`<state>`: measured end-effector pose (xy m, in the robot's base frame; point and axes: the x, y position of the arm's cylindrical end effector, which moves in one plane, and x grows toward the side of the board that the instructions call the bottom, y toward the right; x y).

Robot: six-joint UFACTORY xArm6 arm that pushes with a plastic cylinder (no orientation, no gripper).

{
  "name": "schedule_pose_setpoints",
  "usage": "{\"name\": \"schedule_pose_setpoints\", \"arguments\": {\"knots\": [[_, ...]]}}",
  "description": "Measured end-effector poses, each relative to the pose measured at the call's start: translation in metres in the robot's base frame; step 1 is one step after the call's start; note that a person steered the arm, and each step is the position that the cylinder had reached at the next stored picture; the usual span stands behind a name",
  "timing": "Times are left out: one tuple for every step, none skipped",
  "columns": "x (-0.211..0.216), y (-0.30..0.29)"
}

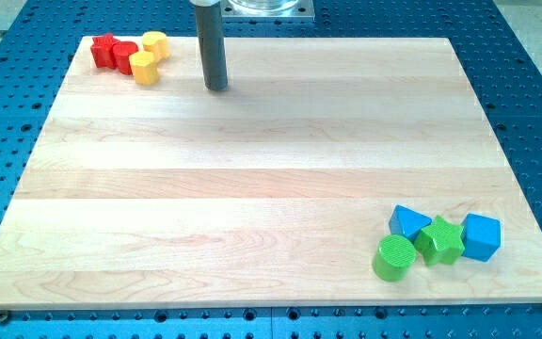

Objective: Place the yellow blocks diagonally right to the red blocks

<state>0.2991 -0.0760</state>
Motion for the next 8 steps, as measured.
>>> {"name": "schedule_pose_setpoints", "arguments": {"knots": [[-0.003,-0.006],[-0.005,-0.015],[0.020,-0.039],[0.063,-0.098],[0.072,-0.103],[0.072,-0.102],[0.072,-0.102],[0.057,-0.023]]}}
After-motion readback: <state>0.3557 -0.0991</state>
